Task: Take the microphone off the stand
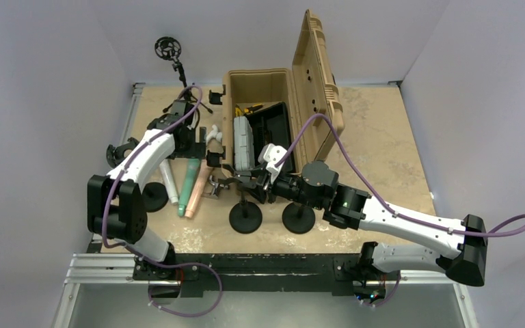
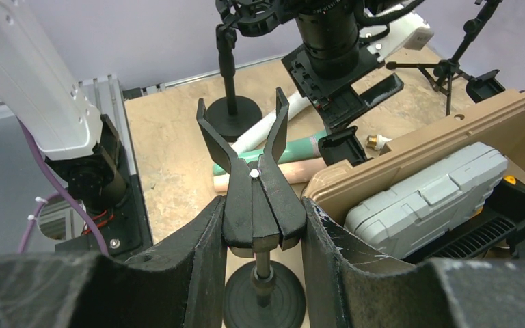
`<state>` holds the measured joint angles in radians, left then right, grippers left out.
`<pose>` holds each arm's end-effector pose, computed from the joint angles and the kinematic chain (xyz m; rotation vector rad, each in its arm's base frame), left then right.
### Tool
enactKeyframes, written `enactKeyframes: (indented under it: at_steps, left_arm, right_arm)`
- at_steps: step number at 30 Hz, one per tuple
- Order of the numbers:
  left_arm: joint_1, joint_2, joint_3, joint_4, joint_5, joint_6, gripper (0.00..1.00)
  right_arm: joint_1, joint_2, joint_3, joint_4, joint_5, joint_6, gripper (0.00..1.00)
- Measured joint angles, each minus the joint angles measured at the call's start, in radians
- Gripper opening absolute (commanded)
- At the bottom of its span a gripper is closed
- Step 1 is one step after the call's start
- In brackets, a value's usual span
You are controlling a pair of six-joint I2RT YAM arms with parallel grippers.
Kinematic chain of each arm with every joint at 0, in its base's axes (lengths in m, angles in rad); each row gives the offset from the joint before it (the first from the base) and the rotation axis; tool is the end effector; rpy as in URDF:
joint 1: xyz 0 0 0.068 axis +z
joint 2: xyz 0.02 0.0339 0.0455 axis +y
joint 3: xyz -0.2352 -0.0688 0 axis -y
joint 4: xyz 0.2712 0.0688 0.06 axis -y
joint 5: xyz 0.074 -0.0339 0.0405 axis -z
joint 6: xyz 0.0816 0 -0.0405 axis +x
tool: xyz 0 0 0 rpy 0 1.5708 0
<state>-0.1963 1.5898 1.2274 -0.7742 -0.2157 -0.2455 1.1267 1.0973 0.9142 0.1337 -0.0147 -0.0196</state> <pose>0.3604 -0.0539 0.1692 -0.1293 2.6659 0.1529 0.1475 0.3127 0.3248 -0.9267 1.4140 0.8564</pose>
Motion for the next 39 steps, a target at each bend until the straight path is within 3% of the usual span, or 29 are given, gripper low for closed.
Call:
enactKeyframes:
  at_steps: [7,19,25,39]
  left_arm:
    - [0.000,-0.142,-0.019,0.007,0.024,-0.008,0.85]
    - [0.000,-0.554,-0.142,0.124,0.105,-0.021,0.88]
    - [0.000,-0.635,-0.177,0.166,0.156,-0.025,0.88]
    - [0.000,-0.665,-0.179,0.180,0.196,-0.026,0.88]
  right_arm:
    - [0.000,0.003,0.007,-0.008,0.002,0.002,0.43]
    - [0.000,0.009,0.083,-0.147,0.023,0.000,0.65]
    - [0.000,0.008,0.138,-0.192,0.015,0.002,0.62]
    - [0.000,0.096,0.307,-0.203,0.016,0.002,0.26]
